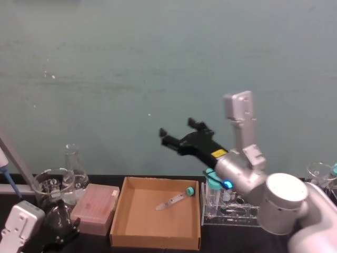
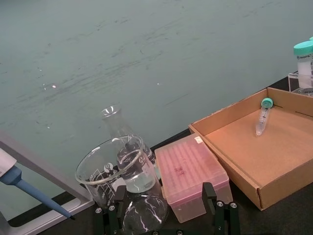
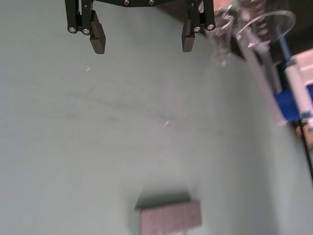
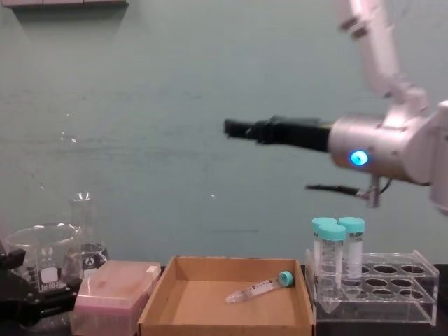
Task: Use the right hand to move the test tube from the test tube rack into the box.
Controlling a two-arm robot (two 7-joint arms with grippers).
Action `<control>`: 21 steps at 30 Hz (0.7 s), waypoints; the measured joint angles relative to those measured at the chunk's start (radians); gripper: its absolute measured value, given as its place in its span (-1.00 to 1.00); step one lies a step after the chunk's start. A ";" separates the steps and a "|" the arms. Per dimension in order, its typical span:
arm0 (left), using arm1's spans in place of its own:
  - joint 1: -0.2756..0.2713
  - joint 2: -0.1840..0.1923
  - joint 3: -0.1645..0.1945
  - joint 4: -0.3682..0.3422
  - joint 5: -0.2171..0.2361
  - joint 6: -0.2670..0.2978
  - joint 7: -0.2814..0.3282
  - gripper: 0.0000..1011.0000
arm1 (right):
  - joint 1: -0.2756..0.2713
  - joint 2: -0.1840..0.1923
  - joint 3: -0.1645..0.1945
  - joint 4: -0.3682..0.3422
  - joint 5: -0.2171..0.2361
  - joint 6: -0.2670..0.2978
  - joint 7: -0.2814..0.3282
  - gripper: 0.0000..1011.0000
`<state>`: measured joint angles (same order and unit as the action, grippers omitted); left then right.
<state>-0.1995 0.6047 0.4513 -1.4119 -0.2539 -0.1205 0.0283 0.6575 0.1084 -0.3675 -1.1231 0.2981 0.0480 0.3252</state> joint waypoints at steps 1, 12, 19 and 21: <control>0.000 0.000 0.000 0.000 0.000 0.000 0.000 0.98 | -0.011 0.006 0.007 -0.019 0.000 -0.005 -0.006 0.98; 0.000 0.000 0.000 0.000 0.000 0.000 0.000 0.98 | -0.156 0.072 0.109 -0.196 0.012 -0.006 -0.095 0.98; 0.000 0.000 0.000 0.000 0.000 0.000 0.000 0.98 | -0.235 0.081 0.164 -0.228 -0.008 0.043 -0.175 0.98; 0.000 0.000 0.000 0.000 0.000 0.000 0.000 0.98 | -0.257 0.079 0.179 -0.232 -0.012 0.057 -0.197 0.98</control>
<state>-0.1995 0.6047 0.4514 -1.4119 -0.2539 -0.1205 0.0283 0.4002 0.1869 -0.1881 -1.3554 0.2864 0.1049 0.1284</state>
